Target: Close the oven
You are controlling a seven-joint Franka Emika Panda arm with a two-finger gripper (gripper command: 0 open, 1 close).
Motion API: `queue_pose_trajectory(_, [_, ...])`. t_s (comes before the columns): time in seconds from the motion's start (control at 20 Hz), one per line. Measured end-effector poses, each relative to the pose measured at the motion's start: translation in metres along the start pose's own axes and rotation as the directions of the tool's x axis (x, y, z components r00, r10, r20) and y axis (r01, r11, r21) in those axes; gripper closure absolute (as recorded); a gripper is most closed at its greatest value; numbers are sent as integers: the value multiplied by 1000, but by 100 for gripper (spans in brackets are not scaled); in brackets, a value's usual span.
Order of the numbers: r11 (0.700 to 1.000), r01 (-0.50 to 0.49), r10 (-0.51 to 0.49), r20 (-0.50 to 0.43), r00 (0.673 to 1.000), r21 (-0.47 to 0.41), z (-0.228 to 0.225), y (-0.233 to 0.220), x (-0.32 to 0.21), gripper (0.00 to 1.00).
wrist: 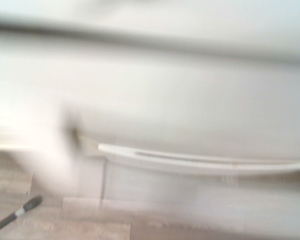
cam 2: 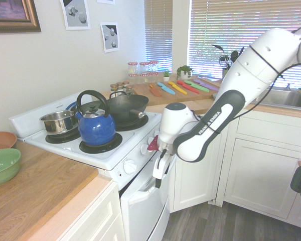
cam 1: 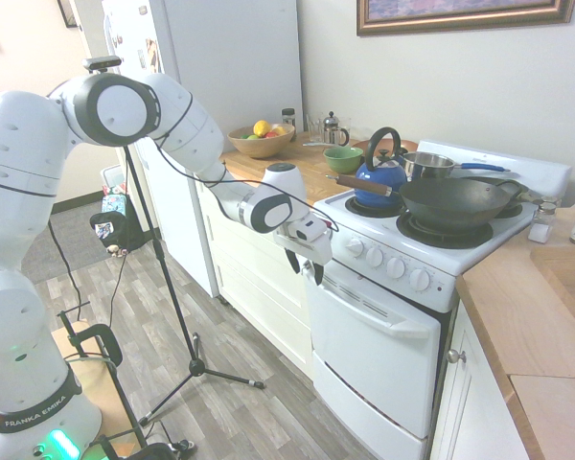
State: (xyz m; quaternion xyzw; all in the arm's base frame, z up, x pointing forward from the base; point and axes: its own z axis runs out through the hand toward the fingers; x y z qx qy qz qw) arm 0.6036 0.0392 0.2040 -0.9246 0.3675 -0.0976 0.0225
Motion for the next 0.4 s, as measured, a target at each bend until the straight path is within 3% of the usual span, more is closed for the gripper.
queue_pose_trajectory(0.2, [999,-25,26,21,999,-38,-2,41,-25,0])
queue_pose_trajectory(0.4, [998,-26,29,64,998,-49,5,46,-40,0])
